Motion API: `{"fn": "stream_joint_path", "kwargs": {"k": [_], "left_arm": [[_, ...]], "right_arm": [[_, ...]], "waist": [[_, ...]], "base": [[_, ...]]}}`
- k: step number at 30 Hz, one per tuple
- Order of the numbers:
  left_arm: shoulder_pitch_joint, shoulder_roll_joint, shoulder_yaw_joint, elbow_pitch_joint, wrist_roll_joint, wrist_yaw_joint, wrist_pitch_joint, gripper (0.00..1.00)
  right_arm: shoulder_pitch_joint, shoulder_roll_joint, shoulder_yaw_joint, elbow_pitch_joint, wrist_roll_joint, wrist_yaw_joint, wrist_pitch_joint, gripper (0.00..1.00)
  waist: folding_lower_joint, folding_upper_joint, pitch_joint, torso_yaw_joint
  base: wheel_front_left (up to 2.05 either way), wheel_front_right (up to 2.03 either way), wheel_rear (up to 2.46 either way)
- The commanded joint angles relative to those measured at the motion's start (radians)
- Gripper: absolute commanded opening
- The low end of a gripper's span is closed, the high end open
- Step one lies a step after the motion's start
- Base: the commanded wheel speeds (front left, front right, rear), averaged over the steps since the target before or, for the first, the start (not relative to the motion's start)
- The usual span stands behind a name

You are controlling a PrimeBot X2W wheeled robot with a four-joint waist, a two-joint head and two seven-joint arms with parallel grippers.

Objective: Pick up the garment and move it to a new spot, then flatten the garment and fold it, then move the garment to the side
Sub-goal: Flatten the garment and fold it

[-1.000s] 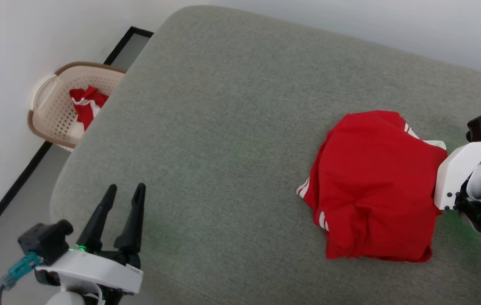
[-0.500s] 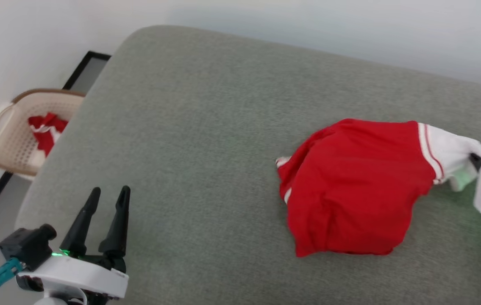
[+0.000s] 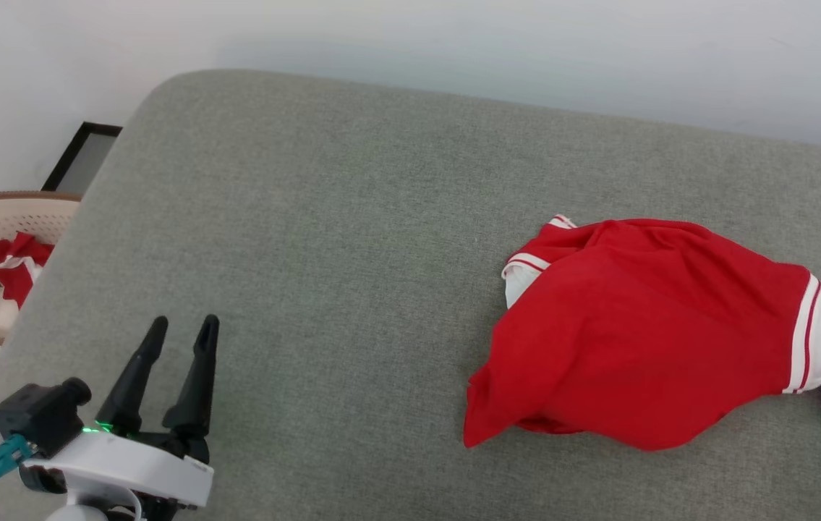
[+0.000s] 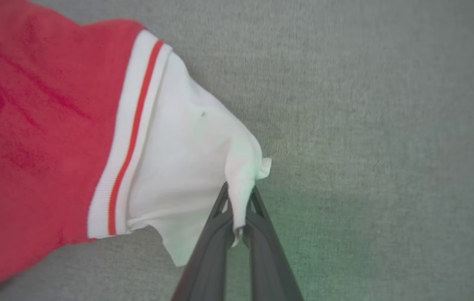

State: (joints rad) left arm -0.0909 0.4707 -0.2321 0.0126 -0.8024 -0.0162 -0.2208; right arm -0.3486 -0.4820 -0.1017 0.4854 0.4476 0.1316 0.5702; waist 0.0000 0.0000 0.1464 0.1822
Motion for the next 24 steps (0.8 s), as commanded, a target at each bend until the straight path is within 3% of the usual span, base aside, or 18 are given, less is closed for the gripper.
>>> {"fn": "stream_joint_path", "kwargs": {"k": [1,6,7,9,10,11,18,24], "left_arm": [[-0.006,0.001,-0.001,0.000,-0.005,0.003,0.001,1.00],[-0.016,0.003,-0.007,0.005,-0.005,-0.001,0.006,1.00],[-0.019,0.003,-0.011,0.006,-0.005,-0.004,0.008,1.00],[-0.025,0.011,-0.017,0.008,0.000,-0.009,0.018,1.00],[-0.029,0.014,-0.019,0.008,0.002,-0.007,0.026,1.00],[-0.033,0.020,-0.021,0.006,0.005,-0.007,0.032,1.00],[-0.069,0.066,-0.032,-0.020,0.009,-0.005,0.106,1.00],[-0.131,0.115,-0.056,-0.058,0.008,-0.001,0.223,1.00]], "right_arm": [[0.015,0.016,-0.011,0.008,-0.012,-0.002,0.000,0.00],[0.025,0.066,-0.043,0.086,-0.025,-0.002,0.001,0.00],[0.020,0.076,-0.047,0.107,-0.027,-0.002,-0.001,0.05],[0.008,0.085,-0.051,0.141,-0.039,-0.002,-0.016,0.41],[0.002,0.090,-0.047,0.152,-0.043,-0.002,-0.026,0.80],[-0.009,0.096,-0.046,0.160,-0.045,-0.002,-0.036,1.00],[-0.034,0.104,-0.010,0.132,-0.033,-0.002,-0.086,1.00],[-0.006,0.123,0.007,0.033,-0.007,-0.002,-0.137,1.00]], "waist": [[0.0000,0.0000,0.000,-0.003],[0.0000,0.0000,0.000,-0.006],[0.0000,0.0000,-0.002,-0.006],[0.0000,0.0000,-0.007,-0.007],[0.0000,0.0000,-0.010,-0.008],[0.0000,0.0000,-0.014,-0.011],[0.0000,0.0000,-0.047,-0.062],[0.0000,0.0000,-0.064,-0.127]], "base": [[0.00,0.00,0.00],[0.00,0.00,0.00],[0.00,0.00,0.00],[0.00,0.00,0.00],[0.00,0.00,0.00],[0.00,0.00,0.00],[0.00,0.00,0.00],[0.00,0.00,0.00]]}}
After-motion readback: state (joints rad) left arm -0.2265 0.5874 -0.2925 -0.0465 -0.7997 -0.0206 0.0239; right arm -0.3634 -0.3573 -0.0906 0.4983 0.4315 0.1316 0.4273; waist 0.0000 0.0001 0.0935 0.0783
